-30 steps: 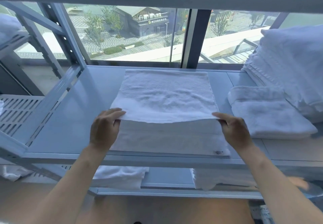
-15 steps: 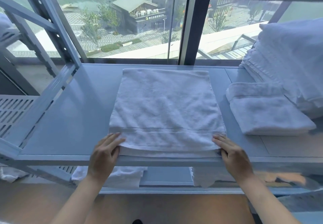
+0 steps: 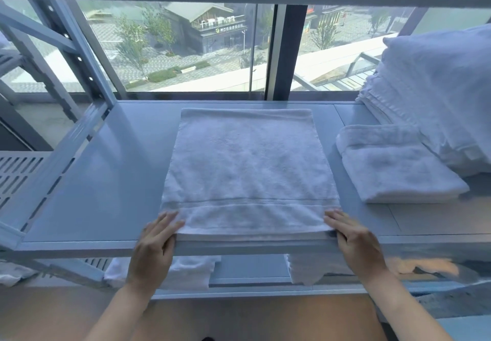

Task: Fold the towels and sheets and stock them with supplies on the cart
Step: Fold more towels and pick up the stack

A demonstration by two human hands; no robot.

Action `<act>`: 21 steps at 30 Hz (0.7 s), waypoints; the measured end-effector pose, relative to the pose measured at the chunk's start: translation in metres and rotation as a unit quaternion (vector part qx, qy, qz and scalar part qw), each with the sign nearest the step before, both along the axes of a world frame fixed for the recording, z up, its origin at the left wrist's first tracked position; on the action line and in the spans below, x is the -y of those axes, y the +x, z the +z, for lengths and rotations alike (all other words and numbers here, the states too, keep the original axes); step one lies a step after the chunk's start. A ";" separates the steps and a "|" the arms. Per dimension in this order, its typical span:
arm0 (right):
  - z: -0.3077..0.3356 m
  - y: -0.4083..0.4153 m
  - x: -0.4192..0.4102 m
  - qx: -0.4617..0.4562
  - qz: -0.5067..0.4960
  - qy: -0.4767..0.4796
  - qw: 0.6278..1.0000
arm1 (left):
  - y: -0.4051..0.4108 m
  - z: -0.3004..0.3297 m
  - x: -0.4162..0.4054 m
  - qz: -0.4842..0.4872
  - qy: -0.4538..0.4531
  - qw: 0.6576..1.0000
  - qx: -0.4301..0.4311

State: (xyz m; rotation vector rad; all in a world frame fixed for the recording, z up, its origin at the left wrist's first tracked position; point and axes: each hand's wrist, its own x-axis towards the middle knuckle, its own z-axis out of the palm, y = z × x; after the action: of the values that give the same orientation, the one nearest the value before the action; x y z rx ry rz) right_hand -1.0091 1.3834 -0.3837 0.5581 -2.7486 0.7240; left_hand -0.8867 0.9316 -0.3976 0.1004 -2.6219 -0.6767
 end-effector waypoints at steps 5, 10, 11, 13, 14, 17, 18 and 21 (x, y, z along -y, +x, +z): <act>-0.002 -0.003 0.001 -0.017 -0.020 -0.001 1.000 | -0.002 0.000 -0.002 0.009 -0.011 1.000 0.010; -0.004 -0.005 -0.008 -0.058 -0.035 0.013 0.998 | 0.007 -0.001 0.004 0.016 0.007 1.000 -0.005; -0.008 -0.002 -0.013 -0.075 -0.030 0.012 0.997 | 0.012 -0.003 0.006 0.019 0.011 1.000 -0.014; -0.016 0.006 -0.019 -0.105 -0.019 0.017 0.994 | 0.023 -0.008 0.004 0.020 0.013 0.999 -0.032; -0.019 0.009 -0.020 -0.113 -0.016 0.022 0.993 | 0.027 -0.009 0.003 0.022 0.014 0.999 -0.037; -0.015 0.018 -0.019 -0.113 -0.005 0.040 0.993 | 0.034 -0.003 0.000 0.046 0.018 0.998 -0.039; -0.010 0.019 -0.020 -0.115 0.006 0.039 0.993 | 0.033 0.003 -0.001 0.054 0.012 0.998 -0.041; 0.009 0.019 -0.012 -0.097 0.046 -0.015 0.994 | 0.023 0.020 -0.010 0.055 0.021 0.997 -0.041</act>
State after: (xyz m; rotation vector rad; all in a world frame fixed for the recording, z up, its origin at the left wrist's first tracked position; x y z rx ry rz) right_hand -0.9905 1.3959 -0.3743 0.7123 -2.5420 0.6919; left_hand -0.8641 0.9417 -0.3776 0.2224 -2.5039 -0.6832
